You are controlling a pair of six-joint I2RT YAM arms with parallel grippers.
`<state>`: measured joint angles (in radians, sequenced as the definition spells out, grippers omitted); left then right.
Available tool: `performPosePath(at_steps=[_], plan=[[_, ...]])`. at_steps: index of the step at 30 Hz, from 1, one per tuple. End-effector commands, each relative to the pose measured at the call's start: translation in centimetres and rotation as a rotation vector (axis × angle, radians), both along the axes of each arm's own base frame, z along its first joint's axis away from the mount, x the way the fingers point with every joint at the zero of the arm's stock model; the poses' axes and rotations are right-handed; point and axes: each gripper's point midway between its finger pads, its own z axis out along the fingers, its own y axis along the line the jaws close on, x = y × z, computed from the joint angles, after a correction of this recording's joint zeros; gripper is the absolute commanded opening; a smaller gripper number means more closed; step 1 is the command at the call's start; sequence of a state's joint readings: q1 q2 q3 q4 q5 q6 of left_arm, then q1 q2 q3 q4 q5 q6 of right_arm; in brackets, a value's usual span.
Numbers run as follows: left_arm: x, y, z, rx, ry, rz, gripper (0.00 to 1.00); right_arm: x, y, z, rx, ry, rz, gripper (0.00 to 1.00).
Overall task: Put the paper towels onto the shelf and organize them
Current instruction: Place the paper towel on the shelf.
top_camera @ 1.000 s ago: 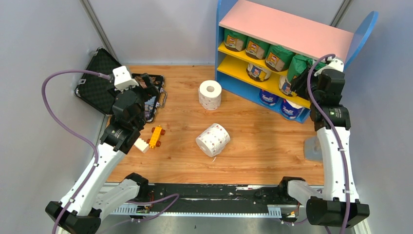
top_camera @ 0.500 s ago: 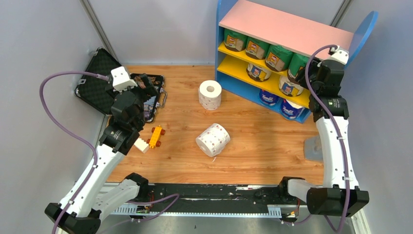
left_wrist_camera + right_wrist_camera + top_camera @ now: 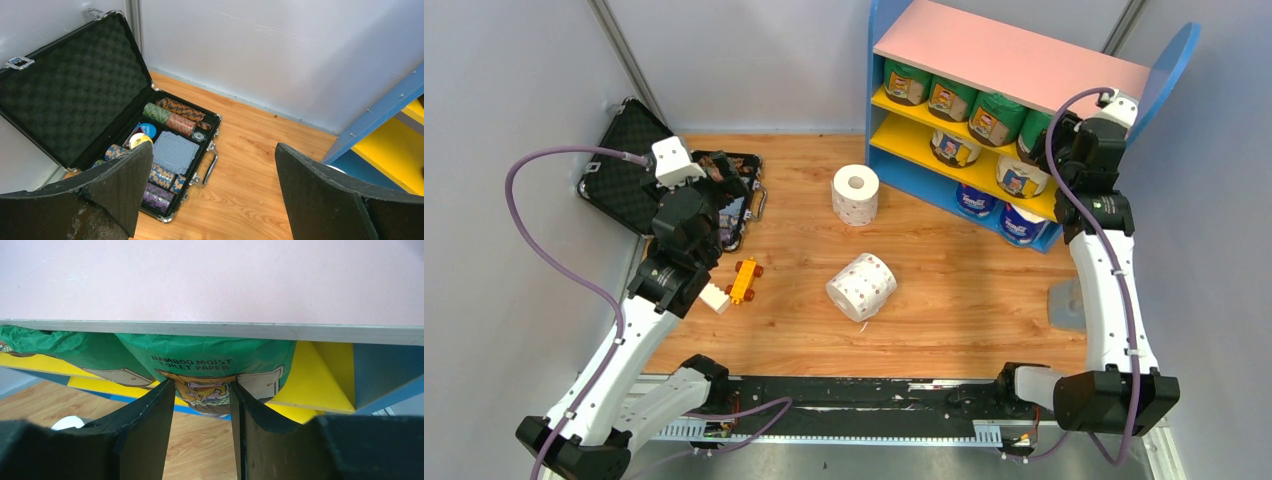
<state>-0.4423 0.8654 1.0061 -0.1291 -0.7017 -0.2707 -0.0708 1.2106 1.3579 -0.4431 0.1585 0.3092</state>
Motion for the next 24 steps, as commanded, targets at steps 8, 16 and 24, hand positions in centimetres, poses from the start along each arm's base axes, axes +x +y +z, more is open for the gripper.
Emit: performPosePath(at_steps=[8, 16, 24], plan=[[-0.2, 0.6, 0.9, -0.018, -0.041, 0.029, 0.99, -0.1, 1.8, 2.6, -0.005, -0.084, 0.097, 0.58], [-0.4, 0.7, 1.2, -0.024, -0.050, 0.028, 0.99, -4.2, 9.2, 1.8, 0.042, -0.059, 0.287, 0.70], [-0.8, 0.8, 1.8, -0.034, -0.062, 0.022, 1.00, -7.8, 19.0, -4.0, 0.001, 0.128, 0.518, 0.75]])
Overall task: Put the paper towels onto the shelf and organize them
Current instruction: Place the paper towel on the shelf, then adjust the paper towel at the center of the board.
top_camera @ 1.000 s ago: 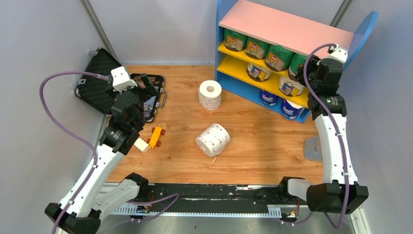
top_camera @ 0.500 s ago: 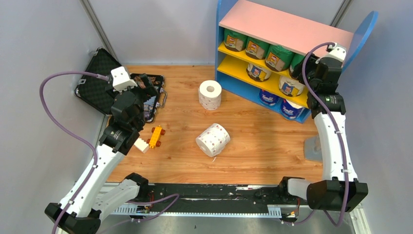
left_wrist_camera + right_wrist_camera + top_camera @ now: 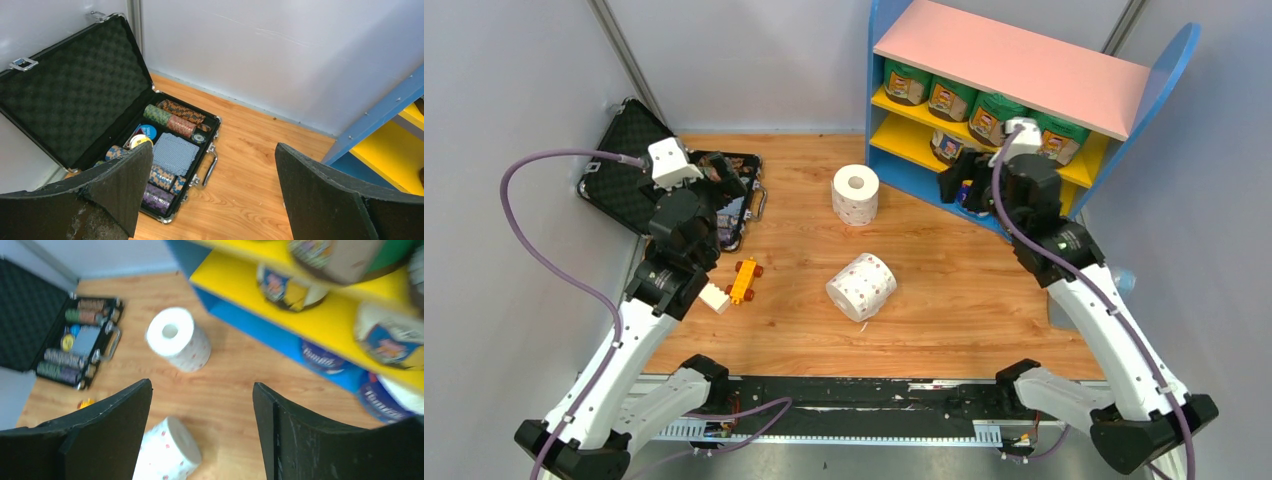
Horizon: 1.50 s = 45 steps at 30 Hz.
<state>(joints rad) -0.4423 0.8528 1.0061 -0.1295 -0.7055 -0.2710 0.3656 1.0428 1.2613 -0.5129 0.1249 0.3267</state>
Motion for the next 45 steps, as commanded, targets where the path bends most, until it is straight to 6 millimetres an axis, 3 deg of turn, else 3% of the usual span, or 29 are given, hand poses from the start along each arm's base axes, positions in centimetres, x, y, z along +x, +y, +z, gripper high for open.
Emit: performPosePath(at_steps=[1, 3, 7, 10, 15, 23, 35, 37, 43, 45], plan=[[-0.6, 0.6, 1.6, -0.031, -0.056, 0.018, 1.00, -1.8, 4.7, -4.9, -0.078, 0.142, 0.090, 0.76], [-0.9, 0.8, 2.0, -0.032, -0.061, 0.020, 1.00, -3.2, 8.1, -7.1, -0.142, 0.186, 0.165, 0.81], [-1.6, 1.4, 2.9, -0.040, -0.088, 0.030, 1.00, -6.2, 13.8, -12.3, -0.308, 0.296, 0.278, 0.81], [-2.2, 1.8, 3.5, -0.040, -0.108, 0.045, 1.00, -8.5, 16.9, -15.0, -0.442, 0.339, 0.346, 0.82], [-2.7, 2.5, 4.0, -0.042, -0.123, 0.067, 1.00, -10.7, 20.8, -18.4, -0.612, 0.352, 0.398, 0.82], [-3.0, 3.3, 3.8, -0.031, -0.125, 0.114, 1.00, -11.2, 22.0, -21.8, -0.874, 0.336, 0.308, 0.82], [-2.7, 3.4, 3.3, -0.019, -0.113, 0.127, 1.00, -10.7, 20.4, -24.7, -1.190, 0.260, 0.121, 0.81], [-2.6, 3.3, 3.2, -0.015, -0.108, 0.125, 1.00, -10.3, 20.0, -24.5, -1.213, 0.233, 0.070, 0.76], [-2.4, 3.1, 3.0, -0.016, -0.105, 0.118, 1.00, -9.9, 18.9, -22.8, -1.222, 0.190, -0.030, 0.50], [-2.3, 3.0, 3.0, -0.015, -0.104, 0.114, 1.00, -9.9, 18.8, -22.3, -1.202, 0.195, -0.030, 0.47]])
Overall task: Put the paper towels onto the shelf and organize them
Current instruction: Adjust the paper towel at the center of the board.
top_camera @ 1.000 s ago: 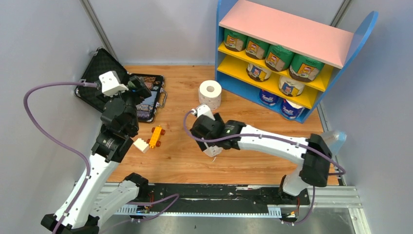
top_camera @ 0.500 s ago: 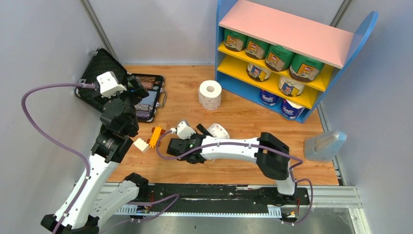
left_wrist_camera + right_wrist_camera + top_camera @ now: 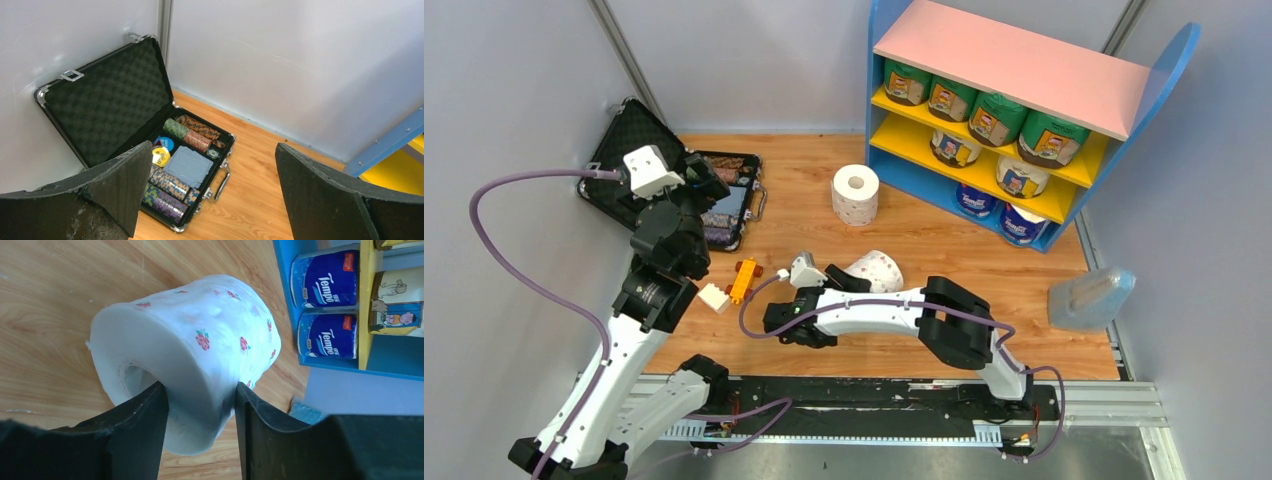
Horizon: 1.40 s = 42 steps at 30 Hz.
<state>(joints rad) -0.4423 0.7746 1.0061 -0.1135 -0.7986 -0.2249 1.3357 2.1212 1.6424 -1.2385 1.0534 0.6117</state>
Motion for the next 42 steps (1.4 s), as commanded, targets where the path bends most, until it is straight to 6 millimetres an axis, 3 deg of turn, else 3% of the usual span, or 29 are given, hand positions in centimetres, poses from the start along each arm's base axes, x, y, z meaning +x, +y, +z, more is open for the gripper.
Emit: performPosePath(at_steps=[1, 7, 14, 21, 30, 32, 36, 39, 42], plan=[[0.0, 0.3, 0.7, -0.012, -0.036, 0.018, 1.00, 0.8, -0.5, 3.3, 0.057, -0.095, -0.043, 0.45], [-0.1, 0.3, 0.8, -0.015, -0.039, 0.013, 1.00, 1.2, -1.4, 3.8, 0.205, 0.033, -0.074, 0.31], [0.0, 0.1, 0.9, -0.013, -0.040, 0.000, 1.00, 1.9, -0.6, 5.6, 0.587, 0.248, -0.047, 0.28], [0.0, 0.1, 1.0, -0.010, -0.041, -0.004, 1.00, 4.6, -4.1, 7.0, 0.840, 0.330, -0.176, 0.27], [0.1, -0.1, 1.0, -0.007, -0.040, -0.012, 1.00, 5.9, -8.9, 4.3, 1.134, 0.426, -0.460, 0.30], [0.1, -0.1, 1.0, -0.006, -0.039, -0.013, 1.00, 6.0, -9.9, 3.7, 1.175, 0.419, -0.510, 0.32], [0.2, -0.2, 0.9, -0.004, -0.036, -0.015, 1.00, 5.7, -11.5, 2.8, 1.201, 0.382, -0.595, 0.46], [0.3, -0.3, 0.8, -0.002, -0.032, -0.017, 1.00, 5.4, -12.3, 2.9, 1.206, 0.345, -0.615, 0.62], [0.3, -0.3, 0.8, -0.003, -0.031, -0.017, 1.00, 5.3, -13.8, 3.5, 1.176, 0.280, -0.620, 0.71]])
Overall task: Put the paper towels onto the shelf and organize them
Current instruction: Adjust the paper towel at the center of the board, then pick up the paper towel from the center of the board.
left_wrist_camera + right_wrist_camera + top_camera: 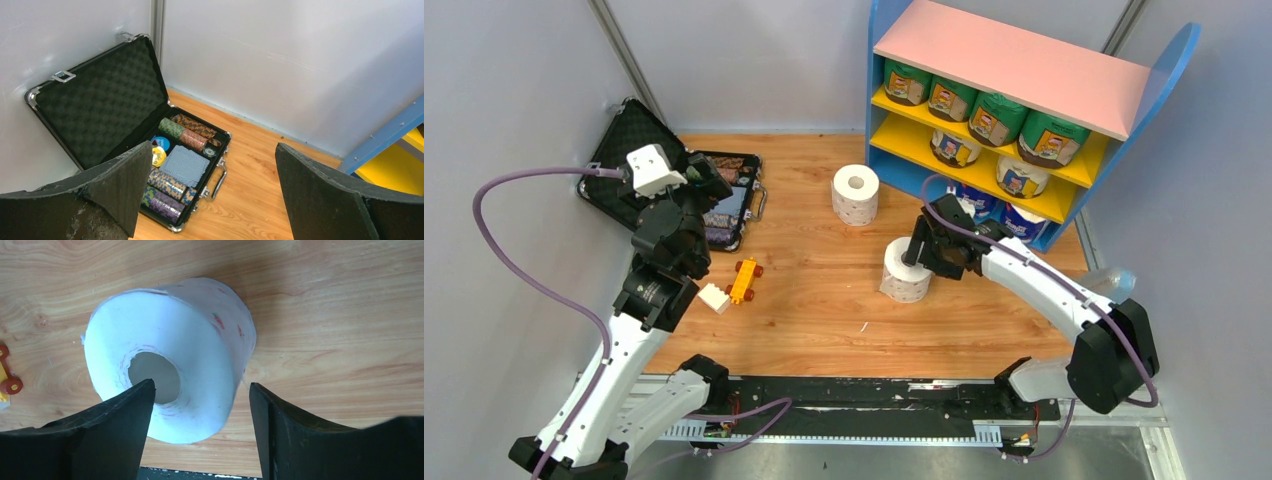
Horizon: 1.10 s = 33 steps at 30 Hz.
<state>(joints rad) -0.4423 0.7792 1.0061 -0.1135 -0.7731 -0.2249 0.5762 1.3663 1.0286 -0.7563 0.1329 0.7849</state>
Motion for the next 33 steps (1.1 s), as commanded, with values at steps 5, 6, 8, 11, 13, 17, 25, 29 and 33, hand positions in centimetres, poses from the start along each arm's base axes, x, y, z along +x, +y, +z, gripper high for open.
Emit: performPosePath(at_steps=[5, 6, 8, 11, 13, 17, 25, 29, 33], plan=[[0.2, 0.1, 0.8, -0.009, -0.032, 0.004, 1.00, 0.7, -1.8, 5.5, -0.077, -0.224, 0.000, 0.73], [0.2, 0.1, 0.8, -0.009, -0.031, 0.002, 1.00, 0.7, -1.5, 6.3, -0.096, -0.258, 0.039, 0.73], [0.3, 0.0, 0.7, -0.009, -0.029, 0.000, 1.00, 0.4, 0.0, 7.6, -0.120, -0.309, 0.153, 0.73], [0.3, -0.1, 0.7, -0.009, -0.027, -0.002, 1.00, -0.5, 3.3, 7.8, -0.148, -0.326, 0.369, 0.72], [0.3, -0.1, 0.7, -0.011, -0.027, -0.003, 1.00, -1.3, 5.5, 6.9, -0.210, -0.329, 0.499, 0.72], [0.2, -0.1, 0.7, -0.010, -0.029, -0.003, 1.00, -1.1, 7.6, 4.8, -0.344, -0.317, 0.615, 0.69], [0.2, 0.0, 0.7, -0.011, -0.030, -0.004, 1.00, 0.9, 8.1, 3.8, -0.457, -0.317, 0.605, 0.66], [0.2, -0.1, 0.7, -0.012, -0.032, -0.008, 1.00, 0.8, 8.1, 4.5, -0.456, -0.323, 0.608, 0.66], [0.2, -0.2, 0.8, -0.014, -0.033, -0.012, 1.00, 0.5, 7.5, 5.0, -0.456, -0.329, 0.599, 0.67]])
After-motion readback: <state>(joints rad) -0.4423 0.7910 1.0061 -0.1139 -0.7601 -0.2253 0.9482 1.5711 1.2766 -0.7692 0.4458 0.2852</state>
